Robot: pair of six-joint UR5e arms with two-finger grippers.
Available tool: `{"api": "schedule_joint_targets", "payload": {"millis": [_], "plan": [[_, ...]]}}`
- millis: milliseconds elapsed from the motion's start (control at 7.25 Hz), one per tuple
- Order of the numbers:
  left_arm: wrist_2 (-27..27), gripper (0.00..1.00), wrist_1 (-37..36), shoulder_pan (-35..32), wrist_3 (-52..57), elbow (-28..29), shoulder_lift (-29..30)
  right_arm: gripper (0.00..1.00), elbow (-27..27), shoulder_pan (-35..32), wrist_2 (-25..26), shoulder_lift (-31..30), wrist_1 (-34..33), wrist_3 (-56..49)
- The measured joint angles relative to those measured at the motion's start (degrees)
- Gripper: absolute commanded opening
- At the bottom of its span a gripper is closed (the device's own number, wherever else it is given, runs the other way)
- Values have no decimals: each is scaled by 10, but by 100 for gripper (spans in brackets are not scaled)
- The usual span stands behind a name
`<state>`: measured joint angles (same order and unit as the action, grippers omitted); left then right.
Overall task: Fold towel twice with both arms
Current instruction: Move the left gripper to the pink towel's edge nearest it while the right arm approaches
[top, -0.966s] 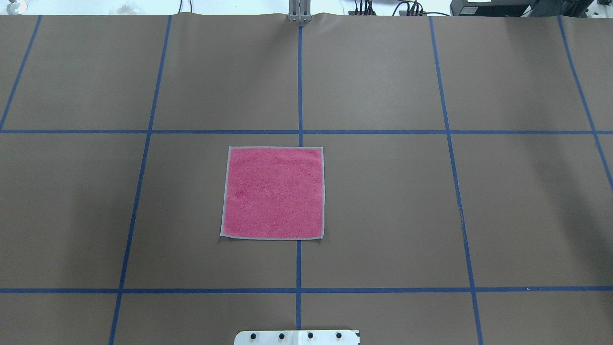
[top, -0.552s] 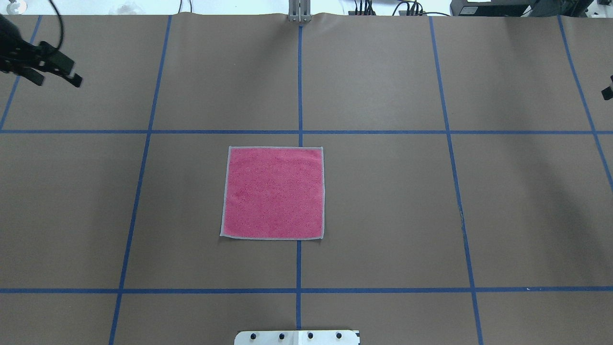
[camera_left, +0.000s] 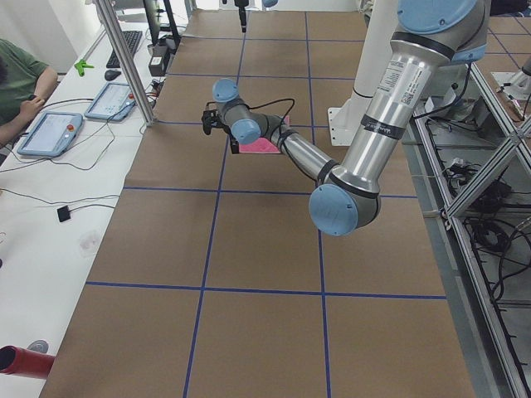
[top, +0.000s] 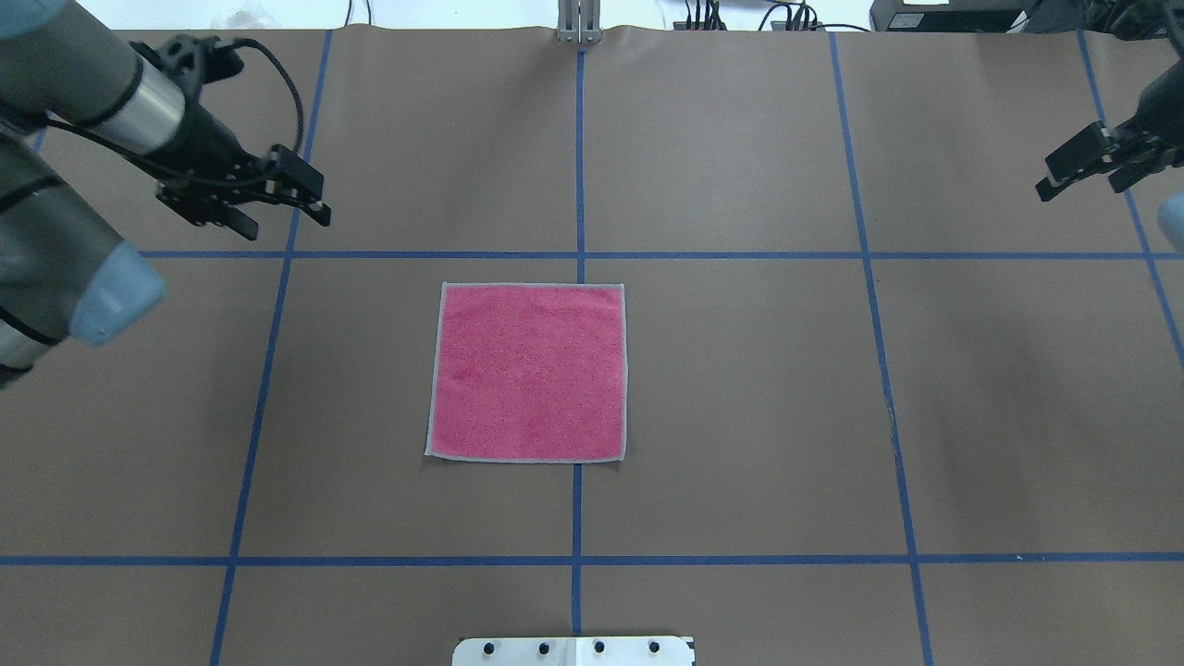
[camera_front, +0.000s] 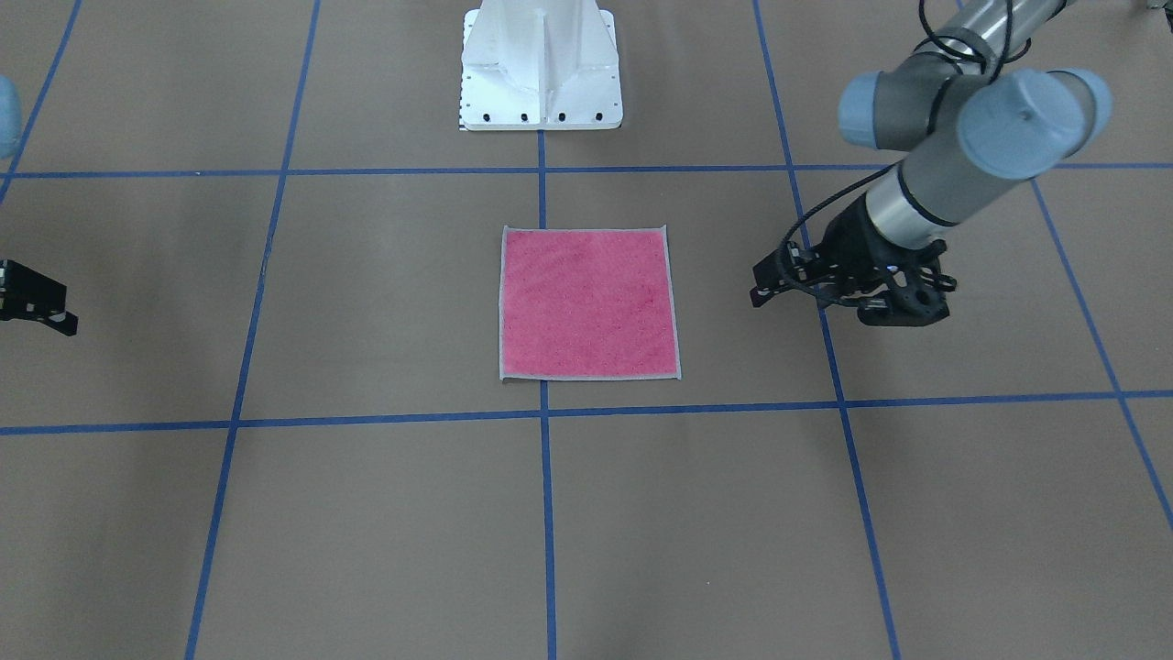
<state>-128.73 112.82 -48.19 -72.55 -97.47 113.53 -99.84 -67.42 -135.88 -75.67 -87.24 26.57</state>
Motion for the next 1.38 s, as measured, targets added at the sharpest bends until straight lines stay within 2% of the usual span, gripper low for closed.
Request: {"api": "schedule_joint_targets", "payload": {"millis": [138, 276, 414, 552, 828, 1103, 1241, 1379], "plan": [[61, 100, 49, 50, -90, 1, -2, 100, 2, 37, 0, -1, 82, 103], [97, 100, 82, 85, -150, 1, -4, 100, 4, 75, 3, 1, 163, 219], [118, 100, 97, 110, -187, 1, -5, 100, 4, 113, 17, 12, 222, 330], [137, 100, 104, 132, -208, 1, -7, 100, 3, 150, 45, 29, 250, 409], [152, 100, 111, 160, -220, 1, -21, 100, -1, 196, 82, 47, 265, 481], [154, 97, 113, 182, -223, 1, -28, 100, -4, 214, 87, 56, 268, 510], [154, 83, 113, 193, -225, 1, -29, 100, -7, 218, 87, 59, 268, 519], [154, 79, 113, 200, -225, 1, -29, 100, -9, 220, 87, 60, 269, 522]]}}
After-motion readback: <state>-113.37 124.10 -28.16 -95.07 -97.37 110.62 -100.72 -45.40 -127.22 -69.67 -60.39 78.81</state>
